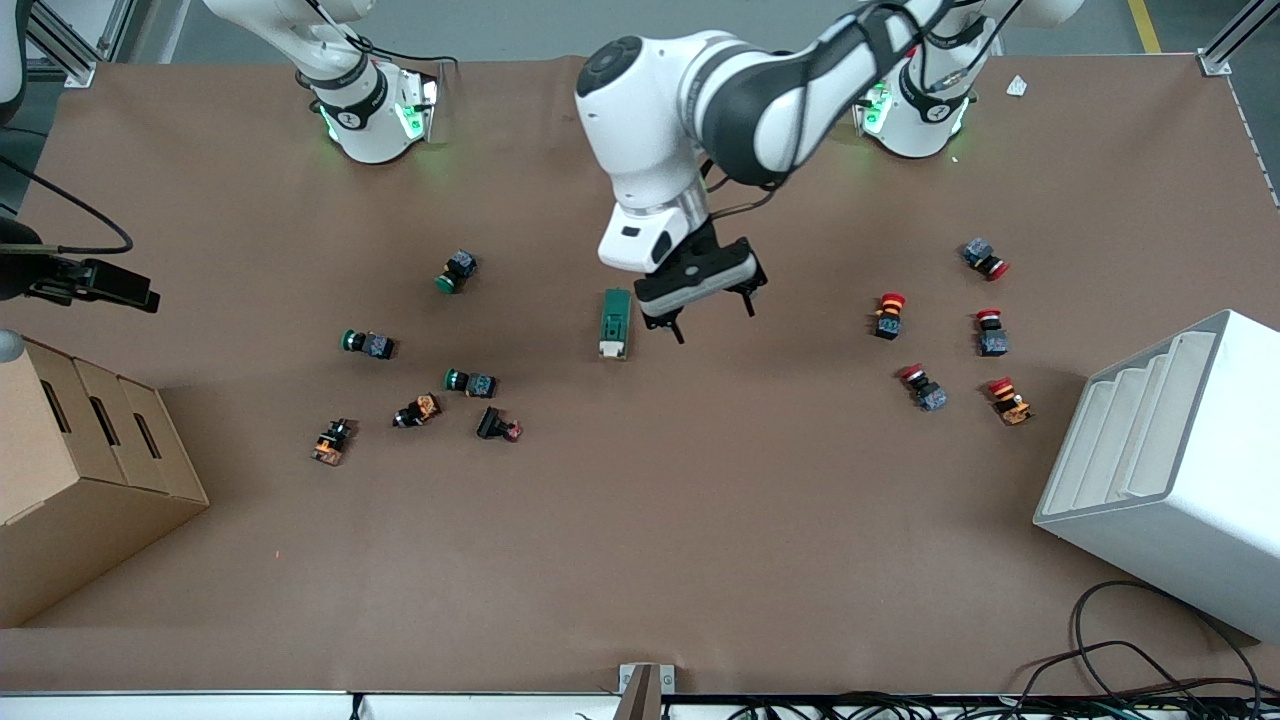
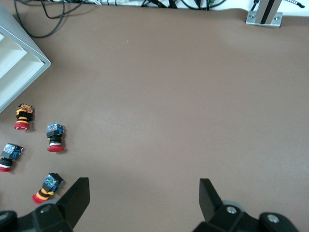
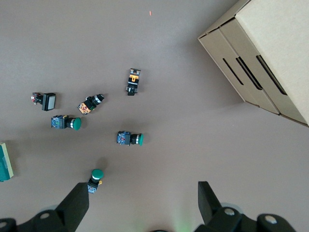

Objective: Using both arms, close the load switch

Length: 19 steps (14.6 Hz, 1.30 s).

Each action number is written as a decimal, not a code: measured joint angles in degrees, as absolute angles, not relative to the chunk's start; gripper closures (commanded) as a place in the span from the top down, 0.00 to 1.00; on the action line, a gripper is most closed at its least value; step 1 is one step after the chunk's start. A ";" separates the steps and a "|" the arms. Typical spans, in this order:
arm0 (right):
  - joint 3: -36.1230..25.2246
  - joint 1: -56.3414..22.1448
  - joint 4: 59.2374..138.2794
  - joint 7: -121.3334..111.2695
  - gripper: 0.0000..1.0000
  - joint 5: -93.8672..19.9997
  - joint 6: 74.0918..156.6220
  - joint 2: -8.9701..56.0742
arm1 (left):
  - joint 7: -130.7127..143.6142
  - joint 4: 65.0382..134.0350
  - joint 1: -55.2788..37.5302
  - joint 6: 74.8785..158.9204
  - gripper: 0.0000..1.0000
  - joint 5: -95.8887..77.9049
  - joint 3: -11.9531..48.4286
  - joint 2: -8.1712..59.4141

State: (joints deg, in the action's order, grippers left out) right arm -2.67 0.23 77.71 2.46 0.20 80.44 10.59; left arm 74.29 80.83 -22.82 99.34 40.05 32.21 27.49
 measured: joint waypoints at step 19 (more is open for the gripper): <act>-2.55 -0.02 74.50 2.47 1.00 0.19 73.97 8.77 | 17.50 84.67 -3.28 88.28 1.00 2.07 12.05 2.16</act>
